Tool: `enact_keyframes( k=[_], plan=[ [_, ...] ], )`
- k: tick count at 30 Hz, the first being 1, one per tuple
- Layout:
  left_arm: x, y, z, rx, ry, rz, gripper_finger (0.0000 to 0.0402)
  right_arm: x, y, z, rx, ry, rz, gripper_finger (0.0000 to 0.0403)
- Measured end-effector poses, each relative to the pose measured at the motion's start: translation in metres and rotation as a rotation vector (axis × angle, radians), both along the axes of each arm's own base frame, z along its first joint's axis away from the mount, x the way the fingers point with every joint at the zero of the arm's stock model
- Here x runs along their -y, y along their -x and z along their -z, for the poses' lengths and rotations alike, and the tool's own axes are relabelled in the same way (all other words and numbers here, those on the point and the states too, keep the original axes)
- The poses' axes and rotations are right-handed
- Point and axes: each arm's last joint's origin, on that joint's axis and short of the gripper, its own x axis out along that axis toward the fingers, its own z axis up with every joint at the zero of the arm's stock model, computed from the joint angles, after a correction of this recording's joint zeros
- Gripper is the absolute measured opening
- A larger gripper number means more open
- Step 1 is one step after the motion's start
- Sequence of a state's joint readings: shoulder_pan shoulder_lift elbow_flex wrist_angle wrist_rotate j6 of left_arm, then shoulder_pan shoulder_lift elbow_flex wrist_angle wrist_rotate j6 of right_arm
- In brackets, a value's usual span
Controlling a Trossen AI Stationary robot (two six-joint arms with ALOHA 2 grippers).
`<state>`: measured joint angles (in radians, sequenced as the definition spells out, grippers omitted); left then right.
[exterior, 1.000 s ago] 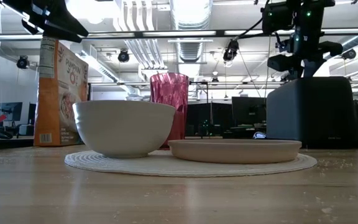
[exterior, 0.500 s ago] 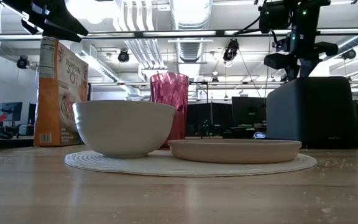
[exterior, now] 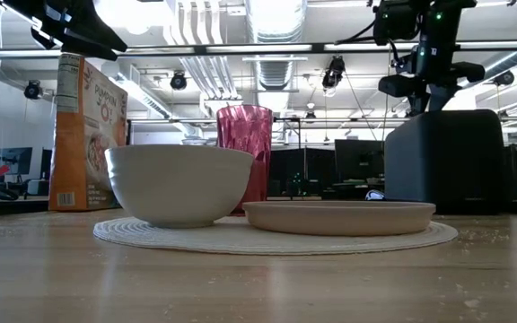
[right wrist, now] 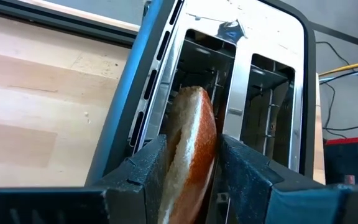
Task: Arrange a breakfast setting
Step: Put the toasted bagel on top of the gray plate on white table mat
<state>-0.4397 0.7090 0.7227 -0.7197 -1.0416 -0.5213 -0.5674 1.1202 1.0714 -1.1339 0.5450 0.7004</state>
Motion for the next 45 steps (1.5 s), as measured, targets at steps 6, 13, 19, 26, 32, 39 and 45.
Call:
enact_keyframes(
  k=[6, 13, 19, 26, 32, 39, 45],
  plan=[
    [-0.001, 0.000, -0.001, 0.007, -0.013, -0.017, 0.0283, 0.000, 0.000, 0.000, 0.002, -0.002, -0.004, 0.0121],
    [-0.001, 0.001, -0.001, 0.008, -0.013, -0.017, 0.0283, 0.000, 0.000, 0.003, 0.006, -0.023, -0.009, 0.0105],
    [-0.001, 0.001, -0.001, 0.008, -0.013, -0.017, 0.0283, -0.001, 0.001, 0.010, -0.010, -0.022, -0.006, 0.0103],
    [-0.001, 0.001, -0.001, 0.009, -0.012, -0.017, 0.0283, -0.001, 0.000, 0.009, -0.006, -0.026, -0.009, 0.0078],
    [-0.001, 0.001, -0.001, 0.009, -0.012, -0.017, 0.0283, -0.001, 0.000, 0.010, -0.010, -0.037, -0.020, 0.0051],
    [-0.001, 0.001, -0.001, 0.009, -0.012, -0.017, 0.0283, -0.001, 0.001, 0.009, -0.015, -0.037, -0.026, 0.0045],
    [-0.001, 0.001, -0.001, 0.009, -0.012, -0.018, 0.0283, -0.001, 0.001, -0.008, 0.012, -0.008, -0.051, 0.0045]
  ],
)
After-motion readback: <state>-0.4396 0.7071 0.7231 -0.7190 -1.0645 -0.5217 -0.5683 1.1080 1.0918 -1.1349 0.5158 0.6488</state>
